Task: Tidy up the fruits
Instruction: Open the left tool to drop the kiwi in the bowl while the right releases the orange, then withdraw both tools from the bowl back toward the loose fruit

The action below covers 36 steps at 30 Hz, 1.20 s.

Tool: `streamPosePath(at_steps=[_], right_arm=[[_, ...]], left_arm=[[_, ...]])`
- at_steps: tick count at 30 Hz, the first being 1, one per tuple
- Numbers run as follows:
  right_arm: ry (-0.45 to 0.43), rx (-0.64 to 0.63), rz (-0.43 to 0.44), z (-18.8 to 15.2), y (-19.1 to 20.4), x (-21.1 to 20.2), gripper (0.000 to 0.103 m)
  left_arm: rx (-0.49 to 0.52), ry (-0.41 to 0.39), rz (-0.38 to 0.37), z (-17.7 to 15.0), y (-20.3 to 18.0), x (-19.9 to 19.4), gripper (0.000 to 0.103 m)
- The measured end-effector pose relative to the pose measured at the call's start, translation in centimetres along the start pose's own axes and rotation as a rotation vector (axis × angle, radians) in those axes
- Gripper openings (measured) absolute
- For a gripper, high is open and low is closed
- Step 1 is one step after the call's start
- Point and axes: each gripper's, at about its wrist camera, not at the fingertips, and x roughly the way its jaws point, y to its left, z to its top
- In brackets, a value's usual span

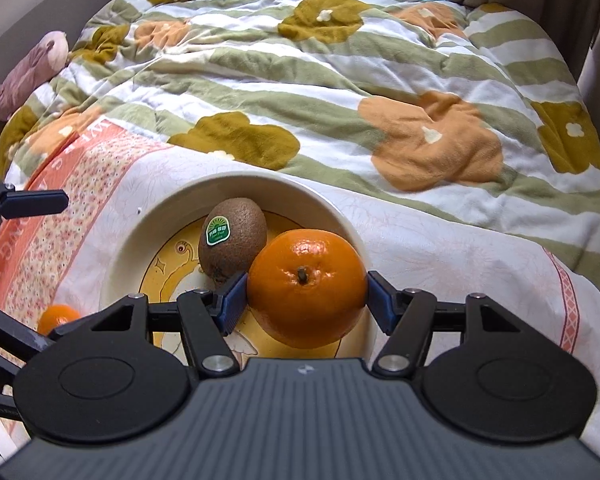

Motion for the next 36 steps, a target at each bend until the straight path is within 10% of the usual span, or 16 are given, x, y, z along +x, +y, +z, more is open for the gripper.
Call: streamPosePath(at_steps=[10,13,36], right_arm=[[-0.012,-0.128,-0.016,-0.2,1.3,1.8,0.080],[-0.035,-0.163,-0.028,-0.2,1.8,1.5,0.103],[-0.152,-0.085,-0.023,-0.8,2.3,-8.8,0.103]], left_arm=[[-0.034,0.018,0.003,-1.0,0.3,-0.1,0.101],[-0.040,0.022,0.006,-1.1,0.5,-0.1,0.101],[-0.122,-0.095,0.104,-1.2,2.3,-8.6,0.101]])
